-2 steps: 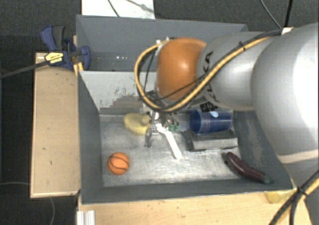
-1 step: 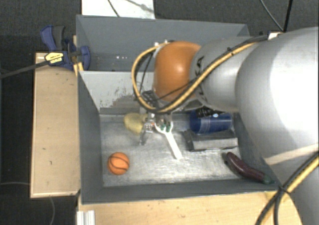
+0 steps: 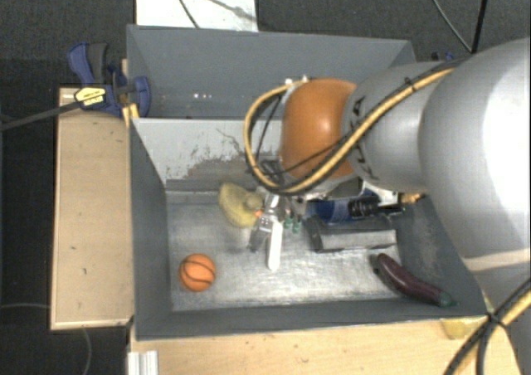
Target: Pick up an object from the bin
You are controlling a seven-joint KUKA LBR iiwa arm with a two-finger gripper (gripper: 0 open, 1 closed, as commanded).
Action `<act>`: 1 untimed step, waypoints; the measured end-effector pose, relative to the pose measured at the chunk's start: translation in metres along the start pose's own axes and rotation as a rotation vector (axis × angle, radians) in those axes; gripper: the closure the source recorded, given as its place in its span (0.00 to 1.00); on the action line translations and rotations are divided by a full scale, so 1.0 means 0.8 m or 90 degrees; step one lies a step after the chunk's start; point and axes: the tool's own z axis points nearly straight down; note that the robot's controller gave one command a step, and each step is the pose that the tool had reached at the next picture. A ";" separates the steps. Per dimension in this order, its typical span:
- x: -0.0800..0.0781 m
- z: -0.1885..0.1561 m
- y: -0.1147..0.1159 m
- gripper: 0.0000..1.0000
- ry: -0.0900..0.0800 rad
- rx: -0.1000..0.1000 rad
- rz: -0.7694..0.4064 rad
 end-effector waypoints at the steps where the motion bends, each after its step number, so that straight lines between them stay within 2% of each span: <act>1: -0.018 0.032 0.028 0.00 0.003 0.004 -0.005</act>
Offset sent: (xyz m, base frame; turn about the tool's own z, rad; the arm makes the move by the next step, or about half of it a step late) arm -0.0465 -0.0269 -0.0304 0.2462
